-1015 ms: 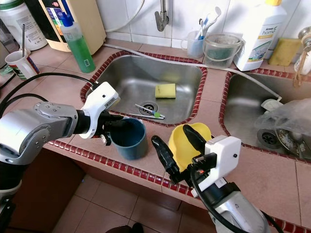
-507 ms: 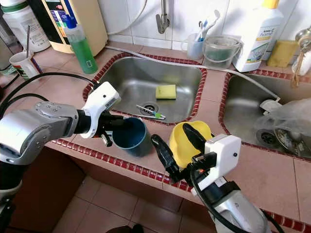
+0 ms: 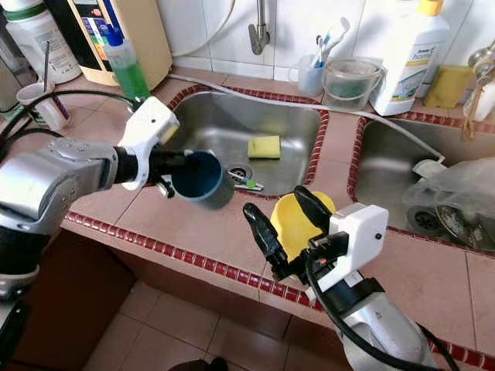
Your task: Kitchen organization
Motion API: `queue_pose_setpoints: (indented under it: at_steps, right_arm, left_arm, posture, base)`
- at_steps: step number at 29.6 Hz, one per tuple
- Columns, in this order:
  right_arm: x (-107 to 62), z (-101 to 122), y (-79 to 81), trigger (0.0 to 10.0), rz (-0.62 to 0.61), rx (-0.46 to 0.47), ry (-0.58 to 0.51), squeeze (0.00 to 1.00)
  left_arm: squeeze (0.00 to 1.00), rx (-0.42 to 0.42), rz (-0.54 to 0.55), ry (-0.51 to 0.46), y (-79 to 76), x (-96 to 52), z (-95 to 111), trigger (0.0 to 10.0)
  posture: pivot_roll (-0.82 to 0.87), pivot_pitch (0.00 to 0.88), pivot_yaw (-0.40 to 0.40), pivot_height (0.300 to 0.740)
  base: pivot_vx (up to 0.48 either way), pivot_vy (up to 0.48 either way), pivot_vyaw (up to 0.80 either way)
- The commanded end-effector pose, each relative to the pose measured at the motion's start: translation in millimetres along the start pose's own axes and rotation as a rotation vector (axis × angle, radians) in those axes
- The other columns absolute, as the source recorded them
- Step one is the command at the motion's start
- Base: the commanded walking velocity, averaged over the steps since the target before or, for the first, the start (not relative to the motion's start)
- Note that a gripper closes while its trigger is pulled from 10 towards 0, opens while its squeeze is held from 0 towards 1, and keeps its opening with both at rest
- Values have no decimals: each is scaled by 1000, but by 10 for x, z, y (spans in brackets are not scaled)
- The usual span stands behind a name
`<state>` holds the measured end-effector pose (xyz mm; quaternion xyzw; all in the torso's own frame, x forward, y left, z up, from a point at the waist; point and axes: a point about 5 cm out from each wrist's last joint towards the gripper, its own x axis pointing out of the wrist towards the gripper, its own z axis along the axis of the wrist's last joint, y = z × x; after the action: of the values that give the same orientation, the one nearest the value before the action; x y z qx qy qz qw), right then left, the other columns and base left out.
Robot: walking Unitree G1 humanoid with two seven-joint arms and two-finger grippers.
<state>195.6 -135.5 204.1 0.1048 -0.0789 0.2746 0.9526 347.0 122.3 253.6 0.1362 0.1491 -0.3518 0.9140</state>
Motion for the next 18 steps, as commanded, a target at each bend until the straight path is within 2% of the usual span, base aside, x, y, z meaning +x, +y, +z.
queue_pose_setpoints:
  at_steps: [1, 2, 3, 5, 6, 8, 10, 11, 15, 17, 18]
  right_arm:
    - [13, 10, 20, 10000, 16, 0, -8, 0]
    - [37, 17, 20, 10000, 19, 0, -16, 0]
    - [43, 19, 21, 10000, 19, 0, -18, 0]
    - [82, 32, 15, 10000, 21, -6, -30, 0]
    - [82, 32, 15, 10000, 21, -6, -30, 0]
    - [122, 50, -4, 10000, 10, -15, -47, 0]
    - [176, 83, -28, 10000, -10, -24, -75, 0]
    - [222, 108, -45, 10000, -28, -34, -93, 0]
    - [287, 134, -78, 10000, -61, -60, -114, 0]
    - [420, 166, -171, 10000, -168, -93, -164, 0]
    - [431, 167, -179, 10000, -179, -103, -167, 0]
  left_arm:
    - [0, 16, 50, -87, 80, -36, 152, 4902]
    - [0, 39, 70, -204, 83, -17, 247, 10000]
    - [0, 39, 76, -231, 85, -12, 266, 10000]
    - [0, -34, 90, -318, 80, 35, 327, 10000]
    - [0, -34, 90, -318, 80, 35, 327, 10000]
    - [0, -93, 95, -394, 55, 62, 362, 10000]
    - [0, -91, 93, -477, 12, 74, 398, 10000]
    - [0, -84, 127, -537, -9, 78, 416, 10000]
    - [0, -122, 143, -605, -26, 102, 405, 10000]
    - [0, -193, 184, -654, -91, 107, 272, 10000]
    - [0, -202, 183, -659, -106, 105, 259, 10000]
  posture:
    - [11, 100, 82, 740]
    - [12, 98, 80, 740]
    - [12, 98, 80, 740]
    - [8, 94, 73, 740]
    - [8, 94, 73, 740]
    - [6, 93, 71, 740]
    - [7, 92, 69, 740]
    - [7, 90, 67, 740]
    - [1, 86, 64, 740]
    - [-1, 82, 63, 740]
    - [-1, 82, 63, 740]
  base:
    - [0, 0, 0]
    - [0, 0, 0]
    - [0, 0, 0]
    - [0, 0, 0]
    - [0, 0, 0]
    - [0, 0, 0]
    - [0, 0, 0]
    - [0, 0, 0]
    - [0, 0, 0]
    - [0, 0, 0]
    - [0, 0, 0]
